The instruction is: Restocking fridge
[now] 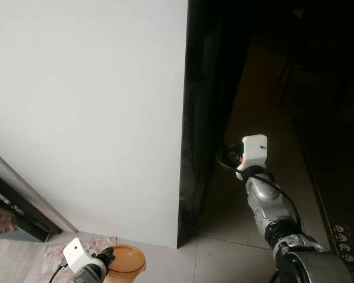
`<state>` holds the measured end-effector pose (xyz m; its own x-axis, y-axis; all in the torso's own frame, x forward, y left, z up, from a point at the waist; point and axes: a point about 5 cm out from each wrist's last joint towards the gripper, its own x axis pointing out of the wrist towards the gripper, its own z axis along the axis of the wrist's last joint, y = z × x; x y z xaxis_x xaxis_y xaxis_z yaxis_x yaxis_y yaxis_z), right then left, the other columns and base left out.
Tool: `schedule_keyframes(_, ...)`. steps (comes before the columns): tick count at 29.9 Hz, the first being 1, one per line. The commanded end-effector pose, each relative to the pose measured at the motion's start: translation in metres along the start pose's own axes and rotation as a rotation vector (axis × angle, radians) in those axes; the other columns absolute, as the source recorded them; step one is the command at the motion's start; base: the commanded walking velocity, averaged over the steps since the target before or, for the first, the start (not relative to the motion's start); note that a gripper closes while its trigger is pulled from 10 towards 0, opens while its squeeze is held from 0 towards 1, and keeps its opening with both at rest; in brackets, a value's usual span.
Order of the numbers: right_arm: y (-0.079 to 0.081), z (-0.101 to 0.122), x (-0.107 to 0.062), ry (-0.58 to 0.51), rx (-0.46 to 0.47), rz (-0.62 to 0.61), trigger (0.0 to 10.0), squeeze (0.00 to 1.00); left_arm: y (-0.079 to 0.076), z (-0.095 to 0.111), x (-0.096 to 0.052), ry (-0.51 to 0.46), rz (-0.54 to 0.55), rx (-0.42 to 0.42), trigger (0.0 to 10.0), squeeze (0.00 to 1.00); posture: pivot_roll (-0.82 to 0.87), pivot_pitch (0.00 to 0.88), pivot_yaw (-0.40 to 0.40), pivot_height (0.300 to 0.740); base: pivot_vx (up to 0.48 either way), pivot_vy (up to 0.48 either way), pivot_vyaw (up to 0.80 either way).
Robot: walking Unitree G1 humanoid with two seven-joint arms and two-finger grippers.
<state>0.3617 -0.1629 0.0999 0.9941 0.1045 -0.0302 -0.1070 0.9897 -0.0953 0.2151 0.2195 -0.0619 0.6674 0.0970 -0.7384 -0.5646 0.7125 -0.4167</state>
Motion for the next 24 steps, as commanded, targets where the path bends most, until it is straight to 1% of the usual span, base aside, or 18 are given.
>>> schedule_keyframes(1,-0.001,0.006,0.005,0.009,-0.003,0.016,10.0,0.0,0.004,-0.002,-0.001,0.008,0.009,0.013,10.0,0.0,-0.02,0.031,0.022,0.74,0.0,0.0,0.0)
schedule_keyframes(3,0.0,0.009,0.007,0.0,-0.001,0.026,10.0,0.0,0.004,-0.002,-0.001,0.007,0.009,0.013,10.0,0.0,-0.02,0.031,0.022,0.74,0.0,0.0,0.0)
schedule_keyframes(4,0.003,0.018,0.012,-0.026,-0.01,0.044,10.0,0.0,0.003,-0.001,-0.001,0.001,0.004,0.02,10.0,0.0,-0.01,0.029,0.021,0.74,0.0,0.0,0.0)
schedule_keyframes(7,0.006,0.027,0.016,-0.06,0.01,0.035,10.0,0.0,0.001,-0.001,0.0,-0.003,-0.017,0.046,10.0,0.0,-0.01,0.031,0.019,0.74,0.0,0.0,0.0)
schedule_keyframes(11,0.008,0.025,0.013,-0.081,0.026,0.017,10.0,0.0,0.0,-0.002,-0.001,-0.006,-0.025,0.042,10.0,0.0,-0.01,0.036,0.015,0.74,0.0,0.0,0.0)
schedule_keyframes(14,0.006,0.012,0.003,-0.097,0.057,-0.039,10.0,0.0,0.003,-0.002,-0.001,-0.012,-0.015,0.03,10.0,0.0,0.0,0.042,0.014,0.74,0.0,0.0,0.0)
schedule_keyframes(17,0.001,-0.014,-0.014,-0.048,0.031,-0.093,10.0,0.0,0.007,-0.002,-0.002,-0.011,-0.009,0.031,10.0,0.0,0.0,0.043,0.014,0.74,0.0,0.0,0.0)
schedule_keyframes(20,-0.002,-0.047,-0.034,0.072,0.024,-0.117,10.0,0.0,0.008,-0.002,-0.002,-0.01,-0.005,0.033,10.0,0.0,-0.01,0.044,0.014,0.74,0.0,0.0,0.0)
schedule_keyframes(21,-0.002,-0.06,-0.042,0.135,0.032,-0.118,10.0,0.0,0.009,-0.002,-0.003,-0.01,-0.005,0.033,10.0,0.0,-0.02,0.044,0.013,0.74,0.0,0.0,0.0)
schedule_keyframes(22,-0.001,-0.091,-0.062,0.295,0.089,-0.124,10.0,0.0,0.009,-0.002,-0.003,-0.011,-0.002,0.035,10.0,0.0,-0.02,0.042,0.014,0.74,0.0,0.0,0.0)
schedule_keyframes(23,0.0,-0.107,-0.074,0.385,0.095,-0.113,10.0,0.0,0.009,-0.002,-0.003,-0.01,0.0,0.035,10.0,0.0,-0.02,0.041,0.014,0.74,0.0,0.0,0.0)
schedule_keyframes(24,0.001,-0.116,-0.082,0.44,0.095,-0.105,10.0,0.0,0.01,-0.002,-0.003,-0.009,0.0,0.036,10.0,0.0,-0.02,0.041,0.014,0.74,0.0,0.0,0.0)
